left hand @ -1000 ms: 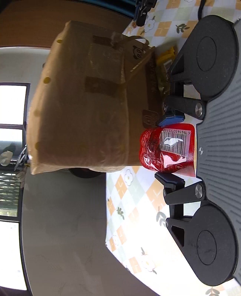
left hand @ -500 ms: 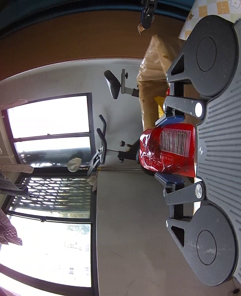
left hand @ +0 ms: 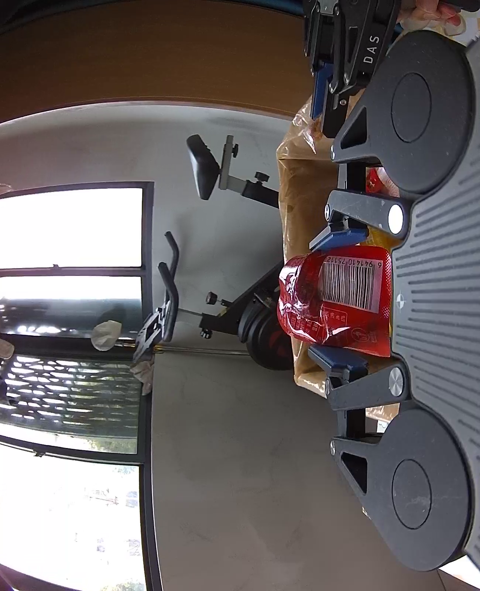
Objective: Organize snacks
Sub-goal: 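Open both tools to drop the snacks into the box, then move both open tools back to the last snacks beside the box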
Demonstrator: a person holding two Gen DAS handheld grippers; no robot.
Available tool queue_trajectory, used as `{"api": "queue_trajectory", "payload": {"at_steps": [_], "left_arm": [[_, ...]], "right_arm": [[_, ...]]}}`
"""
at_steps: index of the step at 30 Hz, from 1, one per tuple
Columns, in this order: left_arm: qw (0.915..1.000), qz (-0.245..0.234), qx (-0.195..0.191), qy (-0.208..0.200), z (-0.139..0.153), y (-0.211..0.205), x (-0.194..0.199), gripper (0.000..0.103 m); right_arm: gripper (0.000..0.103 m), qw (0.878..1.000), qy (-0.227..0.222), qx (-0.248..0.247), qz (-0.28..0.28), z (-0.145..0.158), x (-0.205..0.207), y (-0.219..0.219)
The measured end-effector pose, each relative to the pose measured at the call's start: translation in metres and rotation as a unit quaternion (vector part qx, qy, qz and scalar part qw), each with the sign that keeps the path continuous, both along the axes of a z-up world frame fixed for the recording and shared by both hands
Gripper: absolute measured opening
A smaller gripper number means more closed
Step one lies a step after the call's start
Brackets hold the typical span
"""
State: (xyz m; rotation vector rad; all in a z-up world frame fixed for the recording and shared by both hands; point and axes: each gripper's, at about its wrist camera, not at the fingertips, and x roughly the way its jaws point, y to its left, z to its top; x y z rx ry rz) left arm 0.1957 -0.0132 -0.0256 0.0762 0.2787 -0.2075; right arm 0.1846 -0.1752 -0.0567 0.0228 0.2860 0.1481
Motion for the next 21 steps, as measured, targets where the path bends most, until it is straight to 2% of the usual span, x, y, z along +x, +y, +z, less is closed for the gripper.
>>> {"api": "queue_trajectory", "payload": {"at_steps": [4,7,11,16,21], "left_arm": [[0.9997,-0.008,0.012,0.021,-0.004,0.004,-0.001,0.065],[0.9993,-0.009,0.023,0.028,-0.007,0.004,-0.002,0.076],[0.9996,-0.012,0.017,0.021,-0.008,0.012,-0.014,0.089],[0.9999,-0.015,0.000,0.009,-0.007,0.021,-0.026,0.090],[0.9996,-0.019,0.015,-0.016,-0.006,0.022,-0.043,0.090]], "right_arm": [[0.020,1.000,0.022,0.005,-0.005,-0.007,0.005,0.006],[0.032,0.999,0.031,0.007,-0.004,-0.011,0.004,0.008],[0.043,1.000,0.024,0.011,-0.008,-0.013,-0.004,0.004],[0.052,1.000,0.006,0.021,-0.008,-0.013,-0.022,-0.006],[0.057,1.000,-0.019,0.014,-0.008,-0.013,-0.045,-0.013]]}}
